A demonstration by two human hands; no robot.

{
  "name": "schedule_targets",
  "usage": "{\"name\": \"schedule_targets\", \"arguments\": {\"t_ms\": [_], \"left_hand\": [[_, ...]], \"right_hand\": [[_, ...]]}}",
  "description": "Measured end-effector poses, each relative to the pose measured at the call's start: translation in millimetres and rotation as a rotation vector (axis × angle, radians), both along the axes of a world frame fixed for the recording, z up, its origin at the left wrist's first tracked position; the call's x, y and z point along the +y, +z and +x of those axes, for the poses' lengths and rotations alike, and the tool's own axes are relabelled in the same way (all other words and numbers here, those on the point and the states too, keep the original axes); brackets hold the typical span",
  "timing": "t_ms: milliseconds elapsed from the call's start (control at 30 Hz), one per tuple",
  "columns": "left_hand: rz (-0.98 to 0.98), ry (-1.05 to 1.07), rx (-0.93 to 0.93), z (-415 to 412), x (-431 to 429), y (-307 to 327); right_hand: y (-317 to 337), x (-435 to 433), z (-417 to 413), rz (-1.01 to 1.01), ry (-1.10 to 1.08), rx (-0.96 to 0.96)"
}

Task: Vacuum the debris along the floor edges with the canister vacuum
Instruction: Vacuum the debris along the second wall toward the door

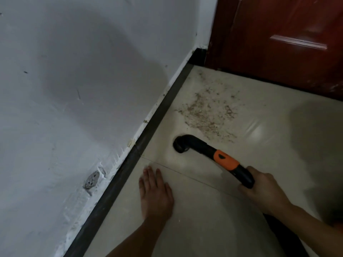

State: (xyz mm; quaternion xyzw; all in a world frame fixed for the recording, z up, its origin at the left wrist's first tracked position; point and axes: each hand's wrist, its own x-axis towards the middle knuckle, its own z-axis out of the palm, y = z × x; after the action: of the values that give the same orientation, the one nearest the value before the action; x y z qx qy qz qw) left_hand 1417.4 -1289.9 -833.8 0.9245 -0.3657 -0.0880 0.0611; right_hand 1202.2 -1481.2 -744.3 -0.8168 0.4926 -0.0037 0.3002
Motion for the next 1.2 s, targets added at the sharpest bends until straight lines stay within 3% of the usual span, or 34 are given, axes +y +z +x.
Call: {"name": "schedule_targets", "arguments": {"t_ms": [100,267,433,600,800,967,1133,1200], "left_hand": [[0.006,0.002,0.007,-1,-1,-3],[0.028,-0.002,-0.003,1,0,-1],[-0.066,-0.153,0.008,15,-29,7],[-0.024,-0.094,0.003,23,-74,9],[-0.067,-0.098,-0.032,16,-72,0],[-0.055,-0.096,-0.035,16,-74,-3],[-0.074,-0.089,-0.026,16,-73,-4],[-0.076,-0.092,-0.030,16,-73,-4]], "right_hand": [[-1,7,-31,-0.045,-0.078,-0.022],[-1,18,-60,0.063,-0.048,-0.080],[-3,5,-118,-0.051,-0.308,-0.006],[-1,-16,-121,-0.126,-0.505,-0.016],[-11,-10,-95,-0.056,-0.330,-0.042],[-11,-26,-82,-0.107,-0.483,-0.067],[-13,-16,-72,-0.055,-0.276,-0.068],[-11,-22,-73,-0.062,-0.300,-0.069]]}}
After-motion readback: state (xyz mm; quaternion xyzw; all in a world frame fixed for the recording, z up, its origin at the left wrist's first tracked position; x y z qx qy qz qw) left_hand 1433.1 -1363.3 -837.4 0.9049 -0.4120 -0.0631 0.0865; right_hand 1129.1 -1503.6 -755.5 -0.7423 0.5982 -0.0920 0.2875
